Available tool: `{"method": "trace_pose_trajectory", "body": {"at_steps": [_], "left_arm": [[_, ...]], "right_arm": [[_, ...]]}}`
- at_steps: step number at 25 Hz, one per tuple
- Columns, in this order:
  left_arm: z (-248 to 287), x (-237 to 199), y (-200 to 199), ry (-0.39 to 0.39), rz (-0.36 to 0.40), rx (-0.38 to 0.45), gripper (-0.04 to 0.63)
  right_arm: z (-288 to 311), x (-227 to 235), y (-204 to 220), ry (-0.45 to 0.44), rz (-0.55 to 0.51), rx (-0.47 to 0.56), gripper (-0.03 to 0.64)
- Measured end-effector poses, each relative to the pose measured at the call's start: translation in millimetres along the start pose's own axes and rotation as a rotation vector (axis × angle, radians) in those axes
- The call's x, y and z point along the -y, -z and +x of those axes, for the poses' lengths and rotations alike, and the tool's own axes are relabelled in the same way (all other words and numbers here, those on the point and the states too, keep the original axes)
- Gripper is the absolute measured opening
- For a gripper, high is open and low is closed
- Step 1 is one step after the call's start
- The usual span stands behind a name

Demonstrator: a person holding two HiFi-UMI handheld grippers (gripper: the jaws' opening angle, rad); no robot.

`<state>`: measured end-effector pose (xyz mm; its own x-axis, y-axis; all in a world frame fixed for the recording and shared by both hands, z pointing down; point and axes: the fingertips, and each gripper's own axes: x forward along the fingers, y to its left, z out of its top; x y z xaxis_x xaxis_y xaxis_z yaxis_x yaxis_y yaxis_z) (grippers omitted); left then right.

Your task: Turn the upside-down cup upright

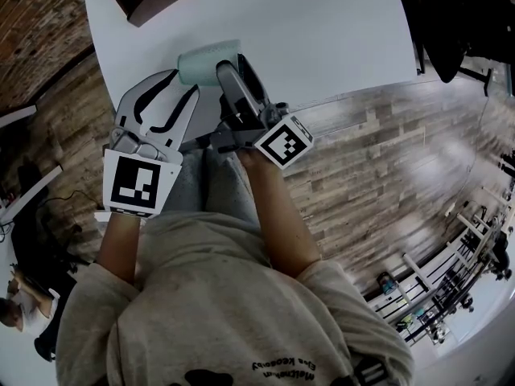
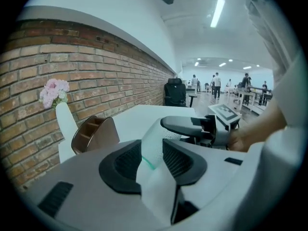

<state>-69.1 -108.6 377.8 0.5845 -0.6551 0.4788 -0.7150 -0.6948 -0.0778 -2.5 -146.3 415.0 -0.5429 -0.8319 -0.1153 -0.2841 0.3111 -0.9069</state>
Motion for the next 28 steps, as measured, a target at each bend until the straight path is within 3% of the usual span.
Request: {"method": "trace_pose_trajectory", "body": {"at_steps": [5,10,12,18,21,28], "left_arm": [[-3.4,-19.6,-6.9,-0.019,-0.264,0.132,0.128],[-5.4,-49.8,6.5,-0.043,-0.793,0.294,0.157],[-3.2,-56.5,15.0,-0.057,-0.933,0.331,0.198],[9.5,-46.5,26.4,-0.024,-1.134,0.377,0.260],[11.2,-44.1,25.4,-0.020,-1.151,0.415,0.285],[15.5,-42.6,24.4,0.045,-1.363,0.558,0.328]], "right_arm": [[-0.3,-1.4,-1.6,0.003,-0.006,0.007,0.368],[-0.9,-4.0,-4.1,-0.006,-0.006,0.016,0.368],[-0.1,-5.9,-4.5,-0.013,-0.002,0.019,0.368],[-0.8,-11.4,-4.7,-0.039,0.021,0.038,0.368],[-2.1,-15.2,-3.9,-0.053,0.029,0.050,0.368],[-5.7,-19.8,-8.1,-0.077,0.058,0.084,0.368]]}}
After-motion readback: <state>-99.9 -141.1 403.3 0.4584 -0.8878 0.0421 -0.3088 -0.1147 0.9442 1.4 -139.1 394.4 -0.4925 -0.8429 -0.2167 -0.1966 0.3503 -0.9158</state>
